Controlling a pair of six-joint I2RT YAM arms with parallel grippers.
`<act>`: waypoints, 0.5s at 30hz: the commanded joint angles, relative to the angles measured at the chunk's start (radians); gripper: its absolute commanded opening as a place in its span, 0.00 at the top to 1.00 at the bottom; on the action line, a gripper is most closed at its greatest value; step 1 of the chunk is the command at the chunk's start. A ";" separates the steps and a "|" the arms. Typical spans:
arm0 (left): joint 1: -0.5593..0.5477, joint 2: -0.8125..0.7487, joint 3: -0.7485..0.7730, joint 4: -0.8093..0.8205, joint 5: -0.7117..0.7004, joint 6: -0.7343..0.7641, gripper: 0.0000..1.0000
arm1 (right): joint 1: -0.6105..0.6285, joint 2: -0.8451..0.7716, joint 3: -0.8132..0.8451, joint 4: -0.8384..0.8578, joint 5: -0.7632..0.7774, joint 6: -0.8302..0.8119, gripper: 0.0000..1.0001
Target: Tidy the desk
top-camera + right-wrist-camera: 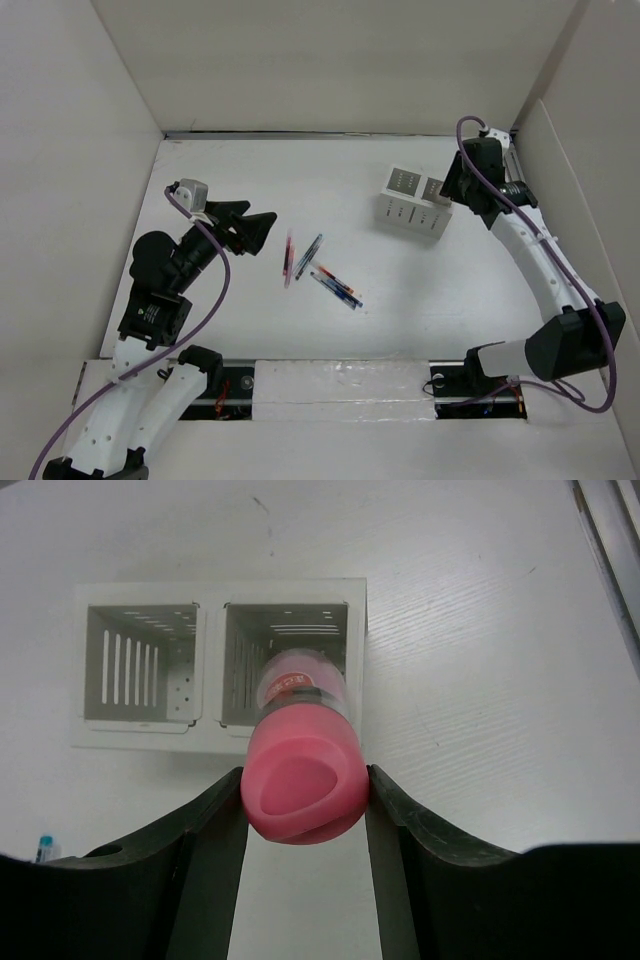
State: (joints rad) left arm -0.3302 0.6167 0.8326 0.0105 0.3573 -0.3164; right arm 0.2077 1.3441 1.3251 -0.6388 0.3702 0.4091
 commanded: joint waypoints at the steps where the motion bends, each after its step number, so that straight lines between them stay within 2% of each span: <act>1: -0.003 -0.011 0.007 0.040 -0.011 -0.003 0.30 | -0.014 0.021 0.033 0.068 -0.024 -0.013 0.87; 8: -0.003 -0.005 0.013 0.025 -0.032 0.003 0.30 | -0.034 0.119 0.025 0.113 -0.057 -0.013 0.88; 10: -0.003 -0.006 0.013 0.020 -0.041 0.005 0.30 | -0.034 0.165 0.037 0.122 -0.054 -0.016 0.84; 14: -0.003 -0.005 0.013 0.014 -0.058 0.011 0.30 | -0.034 0.213 0.068 0.126 -0.007 0.007 0.62; 15: -0.003 -0.005 0.014 0.013 -0.063 0.013 0.30 | -0.034 0.210 0.071 0.131 0.002 0.007 0.52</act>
State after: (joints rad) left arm -0.3302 0.6170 0.8326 0.0013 0.3126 -0.3153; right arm 0.1772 1.5661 1.3304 -0.5758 0.3336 0.4046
